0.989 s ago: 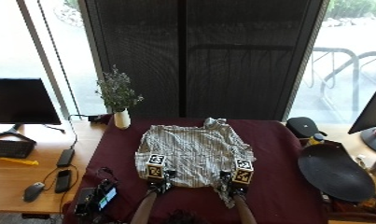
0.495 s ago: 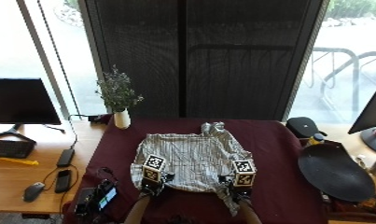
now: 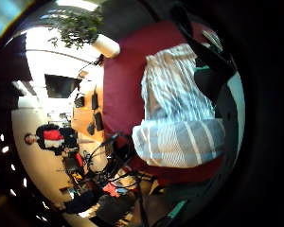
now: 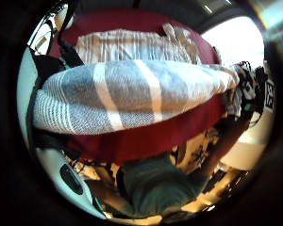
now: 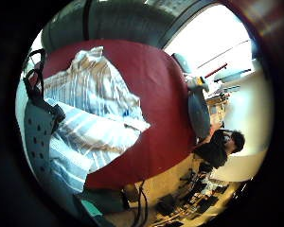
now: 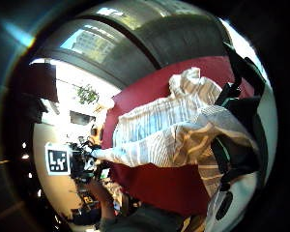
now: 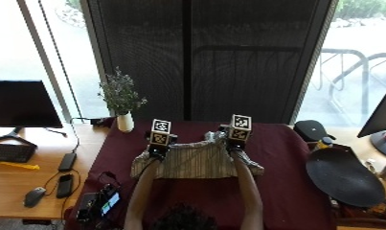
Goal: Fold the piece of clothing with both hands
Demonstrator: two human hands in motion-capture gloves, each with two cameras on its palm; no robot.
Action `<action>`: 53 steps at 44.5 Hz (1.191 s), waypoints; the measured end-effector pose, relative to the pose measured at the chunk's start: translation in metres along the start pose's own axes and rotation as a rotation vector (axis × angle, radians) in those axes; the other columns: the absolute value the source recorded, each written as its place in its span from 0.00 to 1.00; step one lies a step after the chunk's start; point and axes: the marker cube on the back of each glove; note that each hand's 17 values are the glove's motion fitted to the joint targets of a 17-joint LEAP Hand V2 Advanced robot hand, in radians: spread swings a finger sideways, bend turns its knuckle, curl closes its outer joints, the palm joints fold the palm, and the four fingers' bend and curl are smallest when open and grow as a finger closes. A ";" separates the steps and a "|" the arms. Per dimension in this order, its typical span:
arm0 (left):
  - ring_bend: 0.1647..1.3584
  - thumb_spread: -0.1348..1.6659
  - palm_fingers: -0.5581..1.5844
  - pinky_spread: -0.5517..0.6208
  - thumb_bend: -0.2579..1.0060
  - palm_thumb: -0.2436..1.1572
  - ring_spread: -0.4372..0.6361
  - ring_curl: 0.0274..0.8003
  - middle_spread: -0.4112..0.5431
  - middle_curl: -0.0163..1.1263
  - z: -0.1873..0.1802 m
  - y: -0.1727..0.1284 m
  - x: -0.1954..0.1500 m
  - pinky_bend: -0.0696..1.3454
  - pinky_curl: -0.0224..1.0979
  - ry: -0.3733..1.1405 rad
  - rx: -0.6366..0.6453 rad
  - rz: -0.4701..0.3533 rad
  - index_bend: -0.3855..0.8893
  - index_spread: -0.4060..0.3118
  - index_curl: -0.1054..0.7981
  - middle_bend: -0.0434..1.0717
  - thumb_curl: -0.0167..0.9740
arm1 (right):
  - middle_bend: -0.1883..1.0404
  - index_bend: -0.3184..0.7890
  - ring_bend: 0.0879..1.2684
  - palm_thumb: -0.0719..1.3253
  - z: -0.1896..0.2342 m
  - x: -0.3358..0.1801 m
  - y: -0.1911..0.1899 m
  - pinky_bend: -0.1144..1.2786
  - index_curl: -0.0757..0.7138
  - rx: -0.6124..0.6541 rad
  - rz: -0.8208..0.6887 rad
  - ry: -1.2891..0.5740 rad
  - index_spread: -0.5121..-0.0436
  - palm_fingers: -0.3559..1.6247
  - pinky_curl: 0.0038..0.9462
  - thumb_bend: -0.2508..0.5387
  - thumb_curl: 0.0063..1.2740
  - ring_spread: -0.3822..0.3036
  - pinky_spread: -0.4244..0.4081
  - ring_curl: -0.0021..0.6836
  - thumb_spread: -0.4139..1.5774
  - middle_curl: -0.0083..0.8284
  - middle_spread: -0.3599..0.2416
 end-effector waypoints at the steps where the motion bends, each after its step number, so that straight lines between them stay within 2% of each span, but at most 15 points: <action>1: 0.34 0.80 0.81 0.39 0.22 0.71 0.07 0.47 0.08 0.44 -0.002 -0.008 0.001 0.13 0.26 -0.008 0.014 -0.022 0.45 0.14 0.60 0.43 0.34 | 0.44 0.42 0.52 0.83 0.002 -0.006 -0.013 0.45 0.55 0.029 0.000 0.012 0.50 0.85 0.38 0.32 0.32 0.19 0.15 0.63 0.71 0.54 0.27; 5: 0.38 0.82 0.81 0.40 0.22 0.71 0.07 0.49 0.07 0.45 0.024 -0.043 0.014 0.13 0.25 -0.006 -0.030 0.002 0.45 0.14 0.61 0.45 0.34 | 0.44 0.43 0.53 0.83 -0.001 -0.026 -0.034 0.45 0.56 0.068 0.009 0.100 0.50 0.85 0.38 0.30 0.32 0.19 0.15 0.63 0.71 0.54 0.26; 10: 0.41 0.83 0.80 0.41 0.22 0.72 0.07 0.51 0.07 0.46 0.077 -0.084 0.016 0.13 0.24 -0.111 -0.106 -0.034 0.46 0.14 0.63 0.46 0.33 | 0.45 0.43 0.55 0.83 0.044 -0.038 -0.062 0.45 0.56 -0.005 -0.009 0.269 0.49 0.85 0.38 0.30 0.31 0.20 0.15 0.65 0.70 0.55 0.26; 16: 0.43 0.85 0.81 0.40 0.22 0.73 0.07 0.53 0.08 0.46 0.100 -0.103 0.027 0.15 0.24 -0.013 -0.107 -0.044 0.45 0.14 0.64 0.46 0.32 | 0.44 0.44 0.57 0.83 0.067 -0.041 -0.110 0.44 0.58 0.250 -0.014 0.317 0.49 0.86 0.38 0.30 0.31 0.20 0.14 0.65 0.70 0.56 0.24; 21: 0.44 0.85 0.80 0.40 0.22 0.73 0.08 0.54 0.08 0.46 0.102 -0.103 0.027 0.16 0.25 0.085 -0.090 -0.049 0.44 0.15 0.64 0.45 0.31 | 0.45 0.42 0.54 0.81 0.059 -0.018 -0.071 0.45 0.57 0.056 0.042 0.243 0.48 0.82 0.39 0.27 0.30 0.22 0.16 0.64 0.69 0.56 0.24; 25: 0.43 0.84 0.64 0.43 0.21 0.73 0.11 0.55 0.13 0.45 0.092 -0.091 0.022 0.23 0.29 0.108 0.008 -0.076 0.30 0.24 0.57 0.37 0.31 | 0.40 0.36 0.47 0.74 0.027 0.008 -0.083 0.50 0.54 0.405 0.088 0.090 0.47 0.71 0.41 0.24 0.28 0.23 0.23 0.61 0.70 0.54 0.26; 27: 0.43 0.82 0.59 0.45 0.20 0.73 0.14 0.56 0.16 0.46 0.083 -0.088 0.023 0.27 0.31 0.113 0.117 -0.071 0.31 0.27 0.55 0.33 0.32 | 0.36 0.37 0.44 0.71 0.019 0.026 -0.072 0.50 0.53 0.458 0.126 0.051 0.47 0.66 0.41 0.24 0.27 0.25 0.27 0.60 0.71 0.53 0.28; 32: 0.40 0.80 0.56 0.49 0.19 0.72 0.21 0.53 0.20 0.43 0.066 -0.082 0.021 0.31 0.33 0.038 0.414 -0.054 0.34 0.33 0.50 0.29 0.32 | 0.31 0.38 0.39 0.70 0.038 0.078 -0.007 0.50 0.52 0.203 0.287 0.013 0.47 0.62 0.42 0.29 0.27 0.31 0.38 0.59 0.74 0.52 0.31; 36: 0.39 0.79 0.56 0.50 0.19 0.72 0.23 0.50 0.22 0.42 0.077 -0.061 0.045 0.32 0.34 0.108 0.383 0.015 0.35 0.35 0.46 0.29 0.33 | 0.26 0.31 0.41 0.66 0.061 0.094 0.078 0.54 0.47 -0.392 0.456 -0.040 0.48 0.57 0.42 0.27 0.27 0.37 0.44 0.59 0.77 0.49 0.33; 38: 0.39 0.78 0.56 0.51 0.19 0.71 0.24 0.49 0.23 0.42 0.084 -0.058 0.051 0.31 0.34 0.107 0.399 0.028 0.38 0.35 0.46 0.29 0.33 | 0.24 0.28 0.45 0.63 0.066 0.097 0.104 0.57 0.43 -0.540 0.489 -0.096 0.49 0.55 0.43 0.25 0.26 0.40 0.47 0.61 0.78 0.47 0.36; 42: 0.37 0.78 0.57 0.52 0.18 0.67 0.26 0.48 0.23 0.42 0.094 -0.063 0.056 0.31 0.35 0.063 0.450 0.021 0.39 0.34 0.46 0.29 0.32 | 0.25 0.23 0.54 0.51 0.083 0.114 0.110 0.65 0.35 -0.475 0.552 -0.147 0.52 0.51 0.45 0.22 0.24 0.44 0.49 0.64 0.79 0.45 0.48; 43: 0.38 0.77 0.57 0.52 0.19 0.69 0.26 0.49 0.24 0.42 0.100 -0.062 0.058 0.31 0.35 0.056 0.437 0.019 0.38 0.35 0.45 0.29 0.33 | 0.28 0.31 0.52 0.55 0.087 0.120 0.111 0.63 0.36 -0.448 0.585 -0.150 0.51 0.52 0.44 0.28 0.25 0.44 0.50 0.62 0.80 0.45 0.43; 44: 0.35 0.78 0.56 0.53 0.18 0.66 0.28 0.47 0.24 0.42 0.107 -0.060 0.060 0.31 0.35 0.047 0.403 0.016 0.40 0.35 0.46 0.29 0.32 | 0.26 0.22 0.57 0.48 0.093 0.127 0.111 0.66 0.31 -0.413 0.622 -0.156 0.53 0.51 0.45 0.22 0.23 0.45 0.50 0.65 0.80 0.44 0.52; 49: 0.30 0.81 0.51 0.56 0.17 0.58 0.35 0.46 0.28 0.42 0.147 -0.020 0.074 0.32 0.37 0.071 0.036 0.006 0.43 0.35 0.48 0.23 0.29 | 0.28 0.20 0.68 0.41 0.111 0.137 0.098 0.73 0.21 -0.221 0.646 -0.398 0.54 0.51 0.46 0.25 0.22 0.45 0.46 0.67 0.81 0.43 0.61; 53: 0.27 0.86 0.49 0.58 0.19 0.54 0.41 0.45 0.32 0.40 0.161 -0.026 0.072 0.34 0.38 0.082 0.049 -0.018 0.43 0.36 0.49 0.18 0.26 | 0.29 0.21 0.74 0.39 0.111 0.127 0.090 0.78 0.15 -0.134 0.631 -0.692 0.52 0.50 0.47 0.28 0.22 0.44 0.43 0.69 0.81 0.43 0.66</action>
